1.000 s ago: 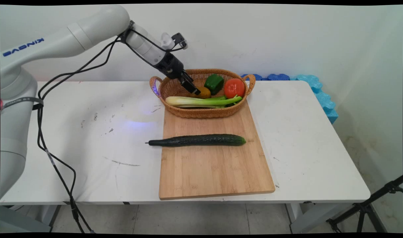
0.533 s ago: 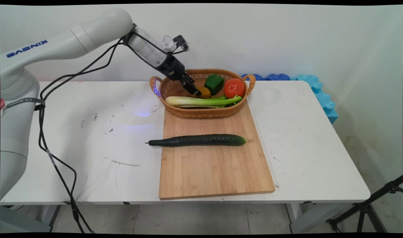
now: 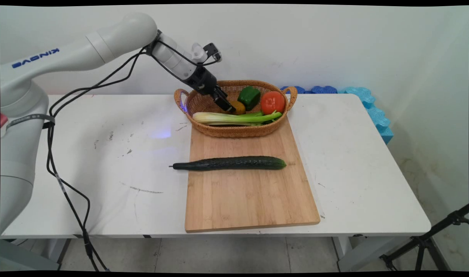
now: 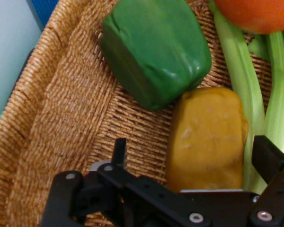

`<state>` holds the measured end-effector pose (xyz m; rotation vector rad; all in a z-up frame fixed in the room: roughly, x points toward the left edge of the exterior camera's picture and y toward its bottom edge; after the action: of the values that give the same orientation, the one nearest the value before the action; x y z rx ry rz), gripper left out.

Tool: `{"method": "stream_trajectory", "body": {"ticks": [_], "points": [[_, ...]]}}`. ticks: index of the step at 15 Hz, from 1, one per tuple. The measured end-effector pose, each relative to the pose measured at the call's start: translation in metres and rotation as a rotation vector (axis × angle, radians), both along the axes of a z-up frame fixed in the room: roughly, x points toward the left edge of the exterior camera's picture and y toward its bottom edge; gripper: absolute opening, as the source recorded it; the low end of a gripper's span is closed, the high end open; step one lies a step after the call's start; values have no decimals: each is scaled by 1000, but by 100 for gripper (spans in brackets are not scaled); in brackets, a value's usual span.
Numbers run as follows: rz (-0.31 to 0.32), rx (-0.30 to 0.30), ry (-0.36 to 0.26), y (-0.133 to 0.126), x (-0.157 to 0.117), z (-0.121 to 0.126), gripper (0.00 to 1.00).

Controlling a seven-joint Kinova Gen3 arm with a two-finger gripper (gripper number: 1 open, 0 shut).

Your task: Pick up the potato from the vegetable basket, then place the picked object on the cutting board

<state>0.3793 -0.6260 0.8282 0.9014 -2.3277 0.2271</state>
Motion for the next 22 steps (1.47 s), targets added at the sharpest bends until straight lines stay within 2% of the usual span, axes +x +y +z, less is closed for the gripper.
{"method": "stream_trajectory", "body": {"ticks": [2, 3, 11, 14, 17, 22], "points": [[-1, 0, 1, 0, -1, -2, 100], [-2, 0, 2, 1, -1, -3, 0], [-15, -4, 6, 2, -6, -7, 0], [-8, -12, 2, 5, -6, -1, 0], [15, -27, 3, 10, -7, 13, 0], [44, -80, 13, 34, -12, 63, 0]]}}
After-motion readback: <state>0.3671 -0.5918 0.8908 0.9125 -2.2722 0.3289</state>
